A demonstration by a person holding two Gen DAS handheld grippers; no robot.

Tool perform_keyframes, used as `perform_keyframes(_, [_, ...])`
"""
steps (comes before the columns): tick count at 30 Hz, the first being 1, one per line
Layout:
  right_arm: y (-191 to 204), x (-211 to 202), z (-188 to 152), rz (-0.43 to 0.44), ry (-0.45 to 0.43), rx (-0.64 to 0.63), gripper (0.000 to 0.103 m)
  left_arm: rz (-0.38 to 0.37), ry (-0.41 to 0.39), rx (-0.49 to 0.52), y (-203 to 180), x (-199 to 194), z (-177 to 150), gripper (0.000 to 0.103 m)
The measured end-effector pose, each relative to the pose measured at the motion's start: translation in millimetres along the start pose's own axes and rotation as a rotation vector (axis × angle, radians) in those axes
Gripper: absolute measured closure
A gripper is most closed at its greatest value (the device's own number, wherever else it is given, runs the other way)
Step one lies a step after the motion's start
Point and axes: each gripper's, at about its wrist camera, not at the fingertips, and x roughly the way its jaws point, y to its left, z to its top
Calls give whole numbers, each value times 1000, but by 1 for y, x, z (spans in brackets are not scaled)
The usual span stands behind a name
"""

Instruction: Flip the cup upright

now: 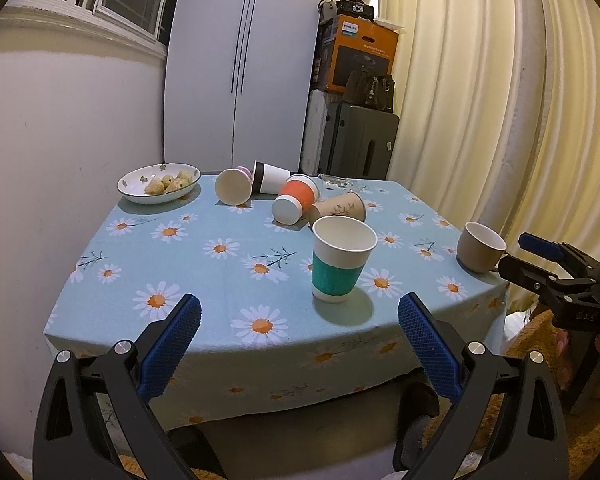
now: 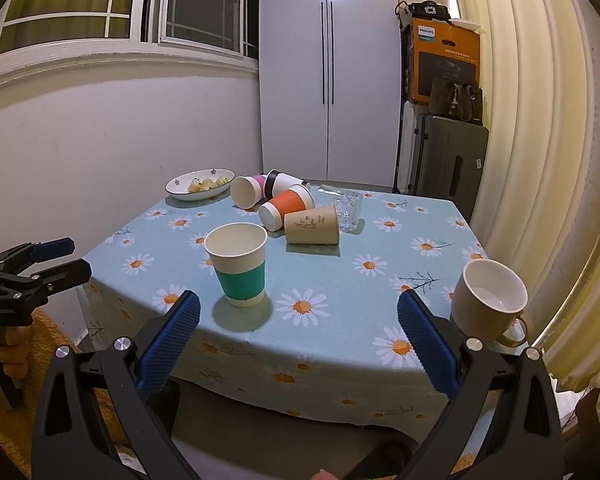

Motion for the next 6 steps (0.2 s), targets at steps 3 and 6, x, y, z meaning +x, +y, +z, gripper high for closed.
perform_keyframes(3, [0, 0, 0, -1, 3, 0, 5, -2, 5, 6, -1, 1, -1, 7])
perform_keyframes(6, [0, 0, 0, -6, 0, 0, 5, -4, 5, 3, -1, 1, -1, 7])
